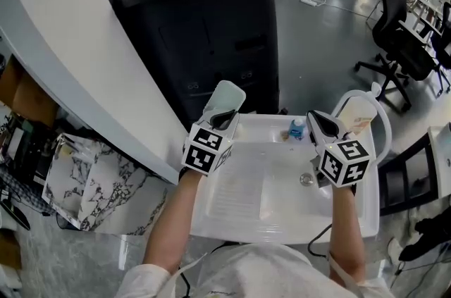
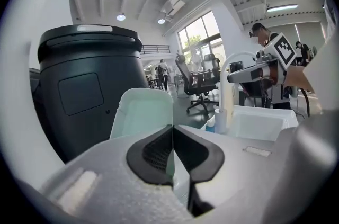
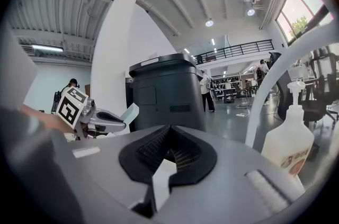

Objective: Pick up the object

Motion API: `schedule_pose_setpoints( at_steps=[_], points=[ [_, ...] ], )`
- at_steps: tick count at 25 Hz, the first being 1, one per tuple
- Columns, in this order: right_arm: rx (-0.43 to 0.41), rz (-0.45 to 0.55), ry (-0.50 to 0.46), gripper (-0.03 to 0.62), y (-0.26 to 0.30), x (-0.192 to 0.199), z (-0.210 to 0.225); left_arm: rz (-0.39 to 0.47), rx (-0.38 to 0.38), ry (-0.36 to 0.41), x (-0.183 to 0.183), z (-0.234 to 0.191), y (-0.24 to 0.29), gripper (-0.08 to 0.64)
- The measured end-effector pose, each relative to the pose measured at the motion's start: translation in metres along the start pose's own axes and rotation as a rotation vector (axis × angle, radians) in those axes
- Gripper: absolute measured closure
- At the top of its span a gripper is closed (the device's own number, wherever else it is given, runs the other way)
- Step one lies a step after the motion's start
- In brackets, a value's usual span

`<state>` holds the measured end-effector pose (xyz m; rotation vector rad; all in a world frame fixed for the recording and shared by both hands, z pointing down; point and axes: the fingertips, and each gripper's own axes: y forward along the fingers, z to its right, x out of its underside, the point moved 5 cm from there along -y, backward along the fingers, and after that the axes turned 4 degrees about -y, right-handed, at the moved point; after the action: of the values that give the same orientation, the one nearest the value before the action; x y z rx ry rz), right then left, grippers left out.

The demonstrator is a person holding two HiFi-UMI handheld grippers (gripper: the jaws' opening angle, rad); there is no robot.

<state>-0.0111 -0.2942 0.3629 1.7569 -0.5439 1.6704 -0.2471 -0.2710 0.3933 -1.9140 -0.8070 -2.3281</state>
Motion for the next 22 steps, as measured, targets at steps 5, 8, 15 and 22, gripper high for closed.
schedule_pose_setpoints(
  at_steps=[5, 8, 15, 22],
  points=[
    [0.013, 0.014, 0.003, 0.591, -0.003, -0.003, 0.003, 0.060, -0.059, -0.062, -0.005, -0.008, -0.014, 0.551],
    [0.017, 0.020, -0.002, 0.591, -0.006, -0.004, 0.003, 0.101, -0.091, -0.098, -0.008, -0.009, -0.021, 0.551],
    [0.027, 0.030, -0.008, 0.591, -0.009, -0.006, 0.002, 0.157, -0.154, -0.147, -0.008, -0.009, -0.034, 0.551],
    [0.028, 0.027, -0.042, 0.591, -0.008, -0.006, -0.002, 0.159, -0.160, -0.153, -0.006, -0.010, -0.033, 0.551]
  ],
)
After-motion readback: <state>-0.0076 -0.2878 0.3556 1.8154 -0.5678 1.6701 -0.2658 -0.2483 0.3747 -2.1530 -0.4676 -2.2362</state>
